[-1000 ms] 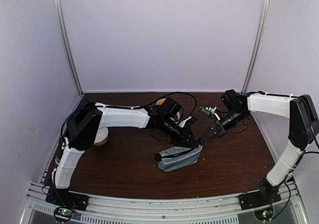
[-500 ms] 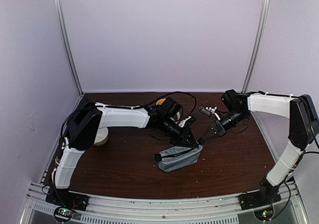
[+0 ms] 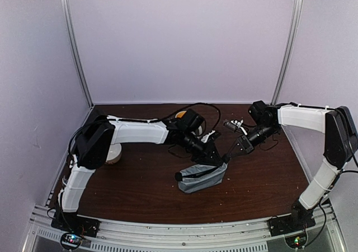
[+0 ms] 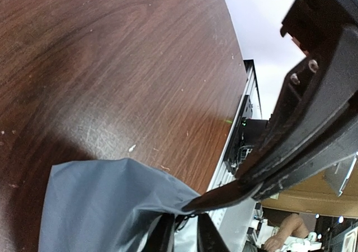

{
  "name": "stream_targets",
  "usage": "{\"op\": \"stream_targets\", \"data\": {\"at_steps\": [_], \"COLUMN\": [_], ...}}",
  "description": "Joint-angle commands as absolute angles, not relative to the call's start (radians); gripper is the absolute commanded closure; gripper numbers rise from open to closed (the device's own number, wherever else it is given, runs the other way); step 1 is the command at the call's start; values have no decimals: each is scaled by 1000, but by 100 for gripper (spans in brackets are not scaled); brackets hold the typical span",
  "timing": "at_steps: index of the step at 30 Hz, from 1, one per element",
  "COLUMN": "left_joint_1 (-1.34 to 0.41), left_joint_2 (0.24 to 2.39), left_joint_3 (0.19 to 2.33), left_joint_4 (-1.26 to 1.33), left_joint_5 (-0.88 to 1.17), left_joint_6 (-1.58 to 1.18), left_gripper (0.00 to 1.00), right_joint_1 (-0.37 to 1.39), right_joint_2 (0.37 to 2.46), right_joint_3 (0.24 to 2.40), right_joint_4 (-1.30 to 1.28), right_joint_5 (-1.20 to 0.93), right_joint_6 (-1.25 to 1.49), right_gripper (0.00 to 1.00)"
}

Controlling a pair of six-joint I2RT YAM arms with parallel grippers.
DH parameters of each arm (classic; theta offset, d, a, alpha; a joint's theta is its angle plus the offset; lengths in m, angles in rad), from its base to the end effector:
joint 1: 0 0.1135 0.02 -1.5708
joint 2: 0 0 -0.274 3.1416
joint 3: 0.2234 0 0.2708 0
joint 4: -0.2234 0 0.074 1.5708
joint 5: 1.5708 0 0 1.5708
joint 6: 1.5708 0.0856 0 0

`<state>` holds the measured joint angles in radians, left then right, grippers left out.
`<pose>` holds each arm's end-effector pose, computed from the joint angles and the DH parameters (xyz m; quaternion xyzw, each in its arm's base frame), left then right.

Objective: Sort the hair-cutting tools

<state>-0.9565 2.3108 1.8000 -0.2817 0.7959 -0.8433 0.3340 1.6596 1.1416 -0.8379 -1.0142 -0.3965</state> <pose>0.2719 -0.4916 0.1437 -0.1950 -0.8432 0.4969 0.0634 0.2869 0.1765 0.1913 -0.3591 0.7932 0.4797 0.1088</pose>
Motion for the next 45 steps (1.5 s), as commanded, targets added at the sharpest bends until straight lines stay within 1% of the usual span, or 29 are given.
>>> {"op": "stream_targets", "data": {"at_steps": [1, 5, 8, 9, 10, 12, 15, 17, 20, 25, 33, 39, 45], "left_joint_1": [-962, -960, -959, -959, -959, -961, -966, -970, -975, -974, -967, -951, -945], "left_joint_2": [2319, 2308, 2296, 2293, 2293, 2293, 2303, 2310, 2318, 2319, 2282, 2210, 2158], "left_joint_3": [1837, 1830, 1817, 1815, 1815, 1810, 1807, 1807, 1815, 1810, 1787, 1698, 1631], "left_joint_4": [-281, -286, -288, -287, -287, -288, -282, -267, -262, -265, -297, -317, -388], "left_joint_5": [791, 786, 777, 776, 778, 776, 783, 791, 795, 796, 789, 820, 868], "left_joint_6": [-831, -824, -823, -822, -824, -825, -834, -841, -848, -855, -823, -768, -685], "left_gripper": [88, 95, 97, 90, 79, 75, 75, 78, 87, 99, 100, 100, 100], "right_joint_1": [331, 330, 330, 330, 330, 330, 330, 330, 330, 329, 323, 305, 300], "right_joint_2": [1641, 1643, 1641, 1640, 1641, 1641, 1638, 1637, 1633, 1630, 1628, 1624, 1616], "right_joint_3": [1162, 1164, 1164, 1163, 1163, 1164, 1166, 1166, 1164, 1162, 1163, 1160, 1151], "right_joint_4": [-841, -842, -842, -842, -843, -842, -842, -842, -841, -838, -841, -842, -828], "right_joint_5": [-1034, -1034, -1035, -1034, -1035, -1035, -1035, -1035, -1032, -1032, -1031, -1032, -1002], "right_joint_6": [-404, -405, -407, -407, -407, -406, -406, -404, -404, -405, -406, -408, -396], "right_gripper": [100, 100, 100, 100, 100, 100, 100, 100, 100, 100, 100, 100, 100]}}
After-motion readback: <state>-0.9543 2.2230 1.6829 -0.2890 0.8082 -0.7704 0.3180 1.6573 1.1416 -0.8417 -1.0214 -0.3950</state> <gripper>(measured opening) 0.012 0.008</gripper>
